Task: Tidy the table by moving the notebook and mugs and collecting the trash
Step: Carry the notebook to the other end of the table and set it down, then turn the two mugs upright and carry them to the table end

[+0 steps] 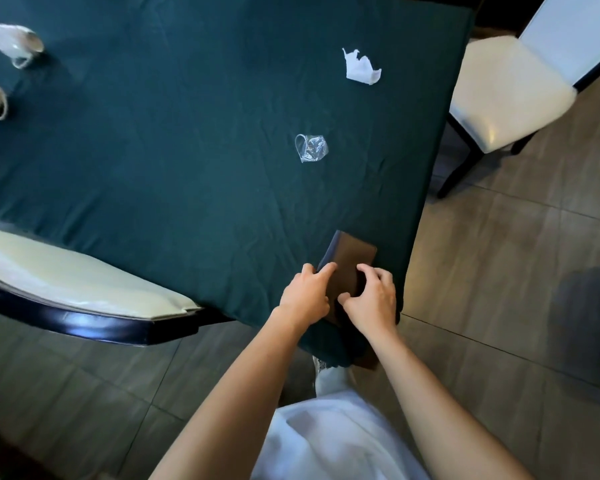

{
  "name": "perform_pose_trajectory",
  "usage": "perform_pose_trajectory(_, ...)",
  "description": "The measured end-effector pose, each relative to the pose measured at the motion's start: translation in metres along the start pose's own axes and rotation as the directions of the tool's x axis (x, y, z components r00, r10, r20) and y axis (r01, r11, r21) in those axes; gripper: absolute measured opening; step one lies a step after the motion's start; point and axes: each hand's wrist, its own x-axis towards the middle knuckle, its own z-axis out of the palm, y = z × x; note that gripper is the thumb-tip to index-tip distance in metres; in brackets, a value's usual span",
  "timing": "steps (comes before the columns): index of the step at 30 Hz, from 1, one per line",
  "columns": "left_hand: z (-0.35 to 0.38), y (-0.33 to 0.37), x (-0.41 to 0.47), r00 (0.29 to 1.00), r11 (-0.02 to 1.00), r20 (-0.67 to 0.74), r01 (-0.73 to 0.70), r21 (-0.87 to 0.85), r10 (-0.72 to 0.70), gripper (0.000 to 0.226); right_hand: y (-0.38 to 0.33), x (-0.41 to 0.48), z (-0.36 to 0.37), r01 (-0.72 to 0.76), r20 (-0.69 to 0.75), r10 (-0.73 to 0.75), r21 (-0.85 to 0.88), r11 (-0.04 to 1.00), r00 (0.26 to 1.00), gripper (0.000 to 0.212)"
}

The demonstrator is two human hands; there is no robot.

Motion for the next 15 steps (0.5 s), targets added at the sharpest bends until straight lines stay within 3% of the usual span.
perform_pose_trajectory(3, -0.009, -0.007, -0.003, 0.997, 0.997, 0.080, -0.024, 0.072, 0.018, 0.077, -0.007, -0.002, 0.003, -0.004, -0.005, 0.003, -0.062, 0.998, 1.000, 0.070)
perform_pose_trajectory(6, -0.028, -0.010, 0.000, 0.993, 0.989, 0.113, -0.056, 0.136, 0.041, 0.064, -0.019, 0.010, -0.001, -0.062, 0.021, 0.067, -0.193, 0.979, 0.998, 0.071)
perform_pose_trajectory(11, -0.111, -0.060, -0.021, 0.991, 0.978, -0.126, -0.016, 0.209, 0.043, 0.054, -0.084, 0.020, -0.024, -0.049, -0.050, 0.035, -0.341, 0.939, 0.998, 0.068)
perform_pose_trajectory(15, -0.181, -0.127, -0.063, 0.923, 0.973, -0.384, 0.062, 0.222, 0.029, 0.055, -0.165, 0.011, -0.037, 0.083, -0.058, -0.113, -0.376, 0.923, 0.992, 0.067)
